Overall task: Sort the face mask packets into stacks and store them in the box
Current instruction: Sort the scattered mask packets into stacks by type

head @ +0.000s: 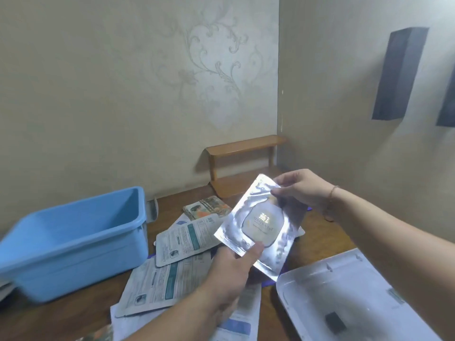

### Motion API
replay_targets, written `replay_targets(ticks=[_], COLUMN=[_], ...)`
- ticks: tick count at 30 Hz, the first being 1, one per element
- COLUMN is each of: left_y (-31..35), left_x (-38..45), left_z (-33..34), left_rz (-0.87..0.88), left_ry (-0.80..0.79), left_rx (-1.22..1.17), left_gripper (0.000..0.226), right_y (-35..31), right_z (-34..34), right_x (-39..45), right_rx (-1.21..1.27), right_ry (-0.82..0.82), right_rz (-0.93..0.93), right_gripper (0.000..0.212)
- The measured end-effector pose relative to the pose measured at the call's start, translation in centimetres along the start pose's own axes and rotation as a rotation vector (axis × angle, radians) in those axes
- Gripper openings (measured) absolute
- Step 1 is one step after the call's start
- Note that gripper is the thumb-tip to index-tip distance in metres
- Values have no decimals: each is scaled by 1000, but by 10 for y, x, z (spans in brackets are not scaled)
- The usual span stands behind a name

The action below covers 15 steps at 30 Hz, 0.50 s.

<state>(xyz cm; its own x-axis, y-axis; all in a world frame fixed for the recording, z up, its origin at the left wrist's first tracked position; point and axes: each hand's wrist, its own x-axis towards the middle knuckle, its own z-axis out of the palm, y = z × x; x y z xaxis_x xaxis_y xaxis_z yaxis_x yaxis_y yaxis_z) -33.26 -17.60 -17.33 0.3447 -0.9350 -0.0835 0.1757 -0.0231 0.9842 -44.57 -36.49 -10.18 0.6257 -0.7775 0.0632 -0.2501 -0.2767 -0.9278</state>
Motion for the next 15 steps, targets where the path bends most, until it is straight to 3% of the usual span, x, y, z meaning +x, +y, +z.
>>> replay_targets(ticks=[5,9,13,15], left_y=[13,27,45,53], left_x=[-27,-58,-109,-138], left_z=[-17,-58,-108,-132], left_rz=[-131,-169,-92,-44], left_ry=[60,168,247,316], left_rx=[-285,-380,-425,-441], left_gripper=[23,25,25,20], right_y=[-14,-33,-56,-70], right_z=[28,62,126,161], right_x=[-3,-3,-9,-20], right_rx=[-28,36,362,496], right_ry=[-71,-181,-220,-292], right_rz=[50,14,38,55], right_gripper=[7,12,42,47])
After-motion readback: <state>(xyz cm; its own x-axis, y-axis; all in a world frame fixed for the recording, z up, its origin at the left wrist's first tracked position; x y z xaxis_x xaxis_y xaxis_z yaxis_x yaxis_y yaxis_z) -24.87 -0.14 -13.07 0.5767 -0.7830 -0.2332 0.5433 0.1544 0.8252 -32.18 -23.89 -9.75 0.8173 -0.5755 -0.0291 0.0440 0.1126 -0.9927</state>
